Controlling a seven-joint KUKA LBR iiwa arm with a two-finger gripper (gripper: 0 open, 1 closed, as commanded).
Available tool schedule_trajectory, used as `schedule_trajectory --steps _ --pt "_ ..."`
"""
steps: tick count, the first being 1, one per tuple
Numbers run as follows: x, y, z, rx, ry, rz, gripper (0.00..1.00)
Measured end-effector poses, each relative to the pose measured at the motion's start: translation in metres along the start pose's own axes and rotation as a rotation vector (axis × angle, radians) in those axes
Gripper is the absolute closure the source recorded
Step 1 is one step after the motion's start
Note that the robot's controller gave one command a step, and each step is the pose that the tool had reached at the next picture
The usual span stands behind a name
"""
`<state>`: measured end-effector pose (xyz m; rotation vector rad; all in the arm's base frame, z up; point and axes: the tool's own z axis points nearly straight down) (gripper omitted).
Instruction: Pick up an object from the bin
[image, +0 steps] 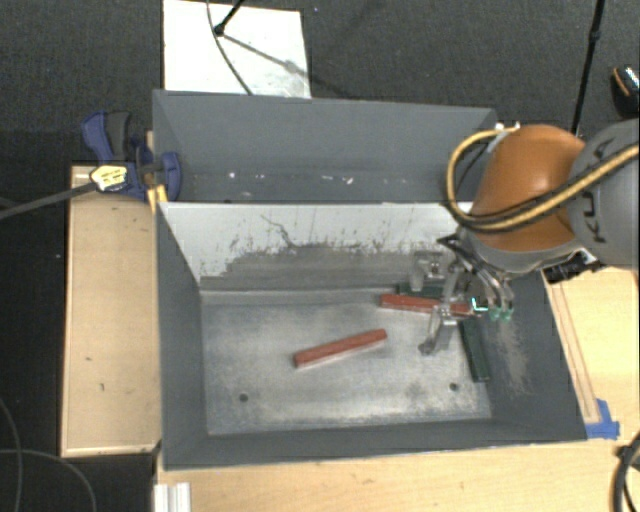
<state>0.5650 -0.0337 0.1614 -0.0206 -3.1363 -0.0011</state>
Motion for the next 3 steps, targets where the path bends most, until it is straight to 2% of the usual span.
schedule_trajectory --steps 1,2,3 --pt "-0.016 0.057 0.094 -0.001 -0.003 -0.238 0.0" --pt "-0.018 0.055 0.09 0.0 -0.008 -0.235 1.0" --pt "-0.026 0.032 -0.104 0.004 -0.018 -0.358 1.0"
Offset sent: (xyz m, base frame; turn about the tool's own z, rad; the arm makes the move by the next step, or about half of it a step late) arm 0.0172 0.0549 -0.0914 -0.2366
